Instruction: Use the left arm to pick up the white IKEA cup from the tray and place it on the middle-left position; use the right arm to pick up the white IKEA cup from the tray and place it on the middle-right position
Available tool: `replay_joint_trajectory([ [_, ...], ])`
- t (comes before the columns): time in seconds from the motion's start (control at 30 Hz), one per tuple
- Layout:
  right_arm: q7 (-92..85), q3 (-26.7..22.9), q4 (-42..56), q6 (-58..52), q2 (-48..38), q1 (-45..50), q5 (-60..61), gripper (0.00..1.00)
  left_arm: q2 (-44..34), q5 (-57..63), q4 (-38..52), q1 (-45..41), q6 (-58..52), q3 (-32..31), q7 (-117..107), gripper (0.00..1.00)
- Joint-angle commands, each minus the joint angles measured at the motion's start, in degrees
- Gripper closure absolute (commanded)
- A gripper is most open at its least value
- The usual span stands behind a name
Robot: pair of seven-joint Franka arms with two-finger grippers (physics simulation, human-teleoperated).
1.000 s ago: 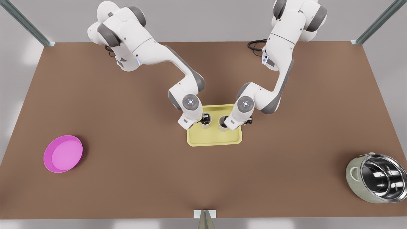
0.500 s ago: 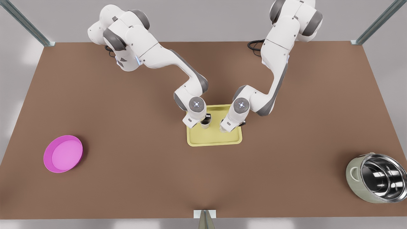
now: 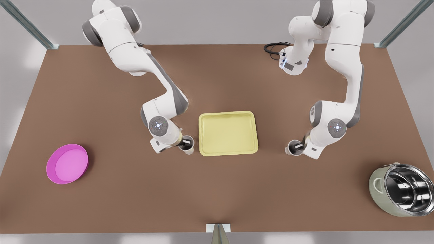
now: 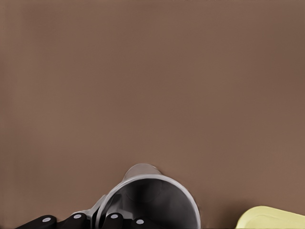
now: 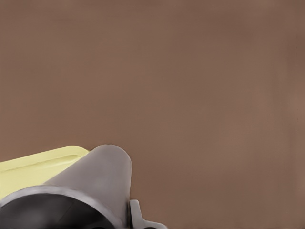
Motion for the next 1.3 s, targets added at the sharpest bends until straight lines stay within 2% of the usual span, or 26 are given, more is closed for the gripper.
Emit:
replay_joint_trajectory([
  [0.0, -15.37, -0.85, 0.02, -5.65, -0.43, -4.8, -4.41, 1.0, -0.23, -0.48, -4.23, 1.73, 10.58, -0.01, 38.23, 0.82],
  [0.07, -24.6, -0.85, 0.02, -4.08, -0.25, -12.0, -4.41, 1.0, -0.41, -0.4, -4.94, 2.87, 12.61, -0.01, 39.19, 0.82],
  [0.2, -37.88, -0.85, 0.11, 4.71, 4.75, -19.12, -4.85, 1.0, 0.29, -0.4, -4.76, 3.31, 14.54, 0.43, 40.34, 0.82],
  [0.43, -41.75, -0.85, 0.11, 7.53, 9.33, -21.33, -4.33, 1.0, 2.67, -0.4, -4.85, 4.19, 18.23, 0.43, 40.43, 0.82],
  [0.47, -41.75, -0.85, 0.2, 7.53, 9.33, -21.33, -4.15, 0.98, 2.67, -0.4, -4.85, 4.28, 18.23, 0.43, 40.43, 0.77],
  [0.5, -41.49, -0.85, 0.2, 7.53, 9.41, -21.33, -4.06, 0.8, 2.67, -0.4, -4.85, 4.28, 18.23, 0.43, 40.43, 0.63],
  [0.53, -41.49, -0.93, 0.2, 7.53, 9.41, -21.33, -4.06, 0.73, 2.67, -0.48, -4.85, 4.28, 18.23, 0.43, 40.43, 0.24],
  [0.57, -41.57, -0.93, 0.2, 7.62, 9.5, -21.41, -4.06, 0.69, 2.58, -0.4, -4.85, 4.28, 18.23, 0.43, 40.43, 0.0],
  [0.67, -41.66, -0.93, 0.2, 8.23, 9.68, -21.41, -4.06, 0.65, 2.67, -0.48, -4.76, 4.28, 18.15, 0.43, 40.34, 0.0],
  [0.7, -41.66, -0.93, 0.2, 8.32, 9.68, -21.59, -4.06, 0.56, 2.67, -0.48, -4.68, 4.28, 18.15, 0.43, 40.25, 0.0],
  [0.77, -41.66, -0.93, 0.2, 8.32, 9.77, -21.68, -4.06, 0.54, 2.67, -0.48, -4.59, 4.28, 18.15, 0.43, 39.9, 0.0],
  [0.8, -41.66, -0.93, 0.2, 8.32, 9.77, -21.76, -4.06, 0.47, 2.67, -0.48, -4.59, 4.19, 18.15, 0.43, 39.9, 0.0],
  [0.83, -41.92, -0.76, 0.28, 8.32, 9.68, -22.38, -4.15, 0.31, 2.58, -0.75, -4.59, 4.28, 18.06, 0.43, 39.9, 0.0],
  [0.87, -42.28, -0.67, 0.28, 8.23, 9.59, -22.47, -4.15, 0.26, 2.49, -0.92, -4.68, 4.28, 17.88, 0.43, 39.99, 0.0],
  [0.9, -42.28, -0.67, 0.28, 8.15, 9.5, -22.56, -4.15, 0.1, 1.7, -5.82, -4.24, 4.28, 17.53, 0.52, 39.9, 0.0],
  [0.93, -42.28, -0.67, 0.28, 7.97, 9.41, -22.64, -4.15, 0.0, 0.21, -11.46, -1.7, 4.19, 13.86, 0.52, 39.55, 0.0],
  [0.97, -42.98, -0.58, 0.28, 7.88, 9.41, -22.91, -4.15, 0.0, -1.64, -11.56, 5.94, 4.28, -1.25, 0.96, 35.51, 0.0],
  [1.0, -43.07, -0.58, 0.28, 7.62, 9.33, -23.0, -4.06, 0.0, -1.99, -11.29, 19.03, 4.28, -23.21, 3.59, 29.19, 0.0],
  [1.03, -43.5, -0.58, 0.28, 7.62, 9.33, -23.08, -3.98, 0.0, -1.82, -11.03, 30.99, 4.28, -39.93, 5.35, 24.7, 0.0],
  [1.07, -44.82, -0.49, 0.28, 7.27, 9.06, -23.52, -2.22, 0.0, -2.95, -9.11, 33.91, 4.02, -44.34, 6.06, 21.89, 0.0],
  [1.13, -45.53, -0.58, 0.28, 2.8, 6.17, -23.79, -2.04, 0.0, -11.55, -2.07, 30.75, 2.0, -46.54, 4.65, 20.57, 0.0],
  [1.17, -45.35, -0.49, 0.46, -1.51, 3.27, -23.79, -2.04, 0.0, -14.9, -0.57, 27.33, 1.55, -43.66, 4.48, 20.65, 0.0],
  [1.2, -45.0, -0.49, 0.9, -5.2, -0.15, -23.7, -2.04, 0.0, -19.47, -0.48, 19.7, 1.55, -36.72, 3.77, 21.0, 0.0],
  [1.27, -42.82, -0.14, 0.99, -14.25, -10.43, -23.35, -2.57, 0.0, -18.69, 0.48, 19.84, 1.46, -35.47, 2.19, 20.65, 0.0],
])
